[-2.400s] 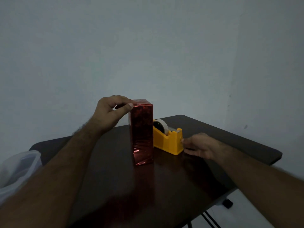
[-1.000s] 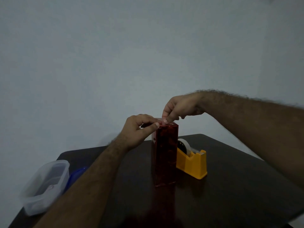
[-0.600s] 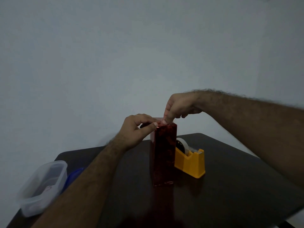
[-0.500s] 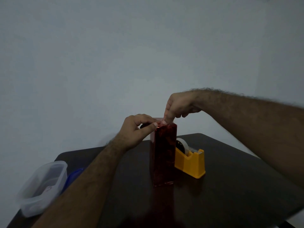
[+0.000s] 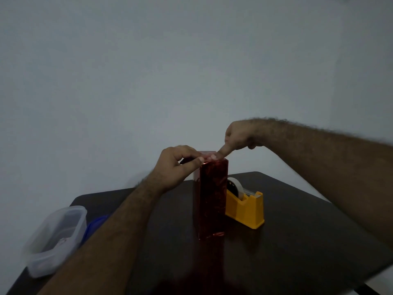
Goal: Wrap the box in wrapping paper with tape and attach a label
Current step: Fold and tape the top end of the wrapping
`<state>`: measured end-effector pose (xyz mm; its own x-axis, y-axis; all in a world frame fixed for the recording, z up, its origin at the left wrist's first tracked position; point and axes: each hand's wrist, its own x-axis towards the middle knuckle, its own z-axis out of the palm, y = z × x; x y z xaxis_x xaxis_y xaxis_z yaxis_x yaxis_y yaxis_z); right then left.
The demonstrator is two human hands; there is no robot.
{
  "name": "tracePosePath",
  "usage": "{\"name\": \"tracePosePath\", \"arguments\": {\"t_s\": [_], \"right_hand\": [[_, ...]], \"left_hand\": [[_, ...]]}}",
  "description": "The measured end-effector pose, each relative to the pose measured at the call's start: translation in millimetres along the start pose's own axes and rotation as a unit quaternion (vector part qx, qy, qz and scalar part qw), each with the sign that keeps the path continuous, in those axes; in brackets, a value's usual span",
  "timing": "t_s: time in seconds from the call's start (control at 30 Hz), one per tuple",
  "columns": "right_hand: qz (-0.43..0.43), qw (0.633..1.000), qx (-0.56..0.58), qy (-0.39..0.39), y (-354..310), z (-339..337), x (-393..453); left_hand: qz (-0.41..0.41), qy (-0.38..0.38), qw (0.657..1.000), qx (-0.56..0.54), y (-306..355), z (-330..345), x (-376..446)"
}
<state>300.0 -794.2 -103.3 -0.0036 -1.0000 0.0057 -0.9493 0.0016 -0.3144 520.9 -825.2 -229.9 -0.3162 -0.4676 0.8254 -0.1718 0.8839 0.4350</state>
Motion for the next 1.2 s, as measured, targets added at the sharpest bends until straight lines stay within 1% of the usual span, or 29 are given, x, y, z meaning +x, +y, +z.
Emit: {"name": "tracePosePath", "arguments": {"t_s": [0.13,0.2,0.23,0.3,0.37,0.4,0.47,0.53,0.63,0.67,0.7,0.73,0.77,0.8,0.83,0.87,0.9,0.93,0.97,1.0,1.07,1.13,1.2], "right_hand": [[0.072,0.995,0.047,-0.043,23.0,9.1,2.9],[0.079,0.994,0.079,-0.016,37.0,15.6,5.2],[0.072,0.993,0.092,0.009,41.9,18.9,6.4],[0.038,0.985,0.162,0.046,45.1,26.6,8.9],[0.005,0.971,0.238,0.026,39.1,32.9,7.4],[-0.005,0.969,0.247,0.006,34.2,35.5,6.3],[-0.014,0.974,0.226,-0.023,26.5,39.9,3.8],[-0.004,0.978,0.209,-0.026,26.5,44.3,2.6],[-0.001,0.971,0.238,-0.026,33.3,54.2,4.1],[-0.019,0.969,0.247,-0.001,35.4,59.0,5.1],[-0.047,0.965,0.249,0.061,38.1,64.5,7.4],[-0.076,0.952,0.254,0.151,40.3,71.2,9.5],[-0.105,0.922,0.273,0.254,40.9,78.9,9.8],[-0.13,0.884,0.313,0.323,40.1,86.1,7.8],[-0.15,0.857,0.359,0.337,38.2,92.0,6.1],[-0.166,0.851,0.39,0.311,36.2,97.7,5.5],[-0.183,0.859,0.398,0.267,34.6,103.7,4.5],[-0.198,0.874,0.38,0.229,34.0,109.7,2.1],[-0.21,0.885,0.358,0.21,33.7,114.8,0.7],[-0.219,0.89,0.343,0.206,33.9,117.8,-1.7],[-0.219,0.883,0.352,0.221,34.4,121.0,-3.4],[-0.214,0.874,0.374,0.225,34.7,121.8,-2.5],[-0.214,0.871,0.38,0.228,36.4,121.6,0.7]], "left_hand": [[0.001,0.002,1.0,0.002,-0.7,3.0,-0.2],[0.0,0.007,1.0,-0.002,-1.2,3.4,-0.6],[-0.003,0.009,1.0,-0.001,-2.1,2.9,-0.6],[-0.004,0.01,1.0,0.003,-3.2,1.4,-0.2],[-0.002,0.006,1.0,0.003,-2.4,2.7,0.0],[-0.002,0.005,1.0,0.002,-2.0,3.0,-0.3],[-0.003,0.006,1.0,0.002,-1.5,3.2,-1.2],[-0.001,0.008,1.0,0.001,-2.3,1.9,-1.5],[-0.004,0.006,1.0,0.001,-1.4,2.3,-1.7],[-0.006,0.007,1.0,0.003,-1.0,3.4,-1.7],[-0.009,0.01,1.0,0.005,-0.9,4.6,-1.4],[-0.014,0.015,1.0,0.007,-1.1,5.5,-0.9],[-0.019,0.019,1.0,0.009,-0.8,6.0,-0.6],[-0.022,0.02,1.0,0.009,0.0,6.6,-0.1],[-0.026,0.021,0.999,0.005,1.0,7.4,-0.7],[-0.033,0.018,0.999,-0.011,2.5,8.5,-1.5],[-0.046,0.013,0.998,-0.041,4.2,9.7,-2.6],[-0.067,0.011,0.994,-0.088,5.7,10.2,-3.8],[-0.089,0.013,0.986,-0.142,6.6,9.0,-4.1],[-0.106,0.024,0.976,-0.189,5.3,6.5,-3.6],[-0.126,0.061,0.961,-0.238,-2.0,-2.6,-2.4],[-0.152,0.091,0.956,-0.236,-11.0,-12.3,-4.2],[-0.166,0.099,0.963,-0.187,-21.1,-16.5,-11.9]]}}
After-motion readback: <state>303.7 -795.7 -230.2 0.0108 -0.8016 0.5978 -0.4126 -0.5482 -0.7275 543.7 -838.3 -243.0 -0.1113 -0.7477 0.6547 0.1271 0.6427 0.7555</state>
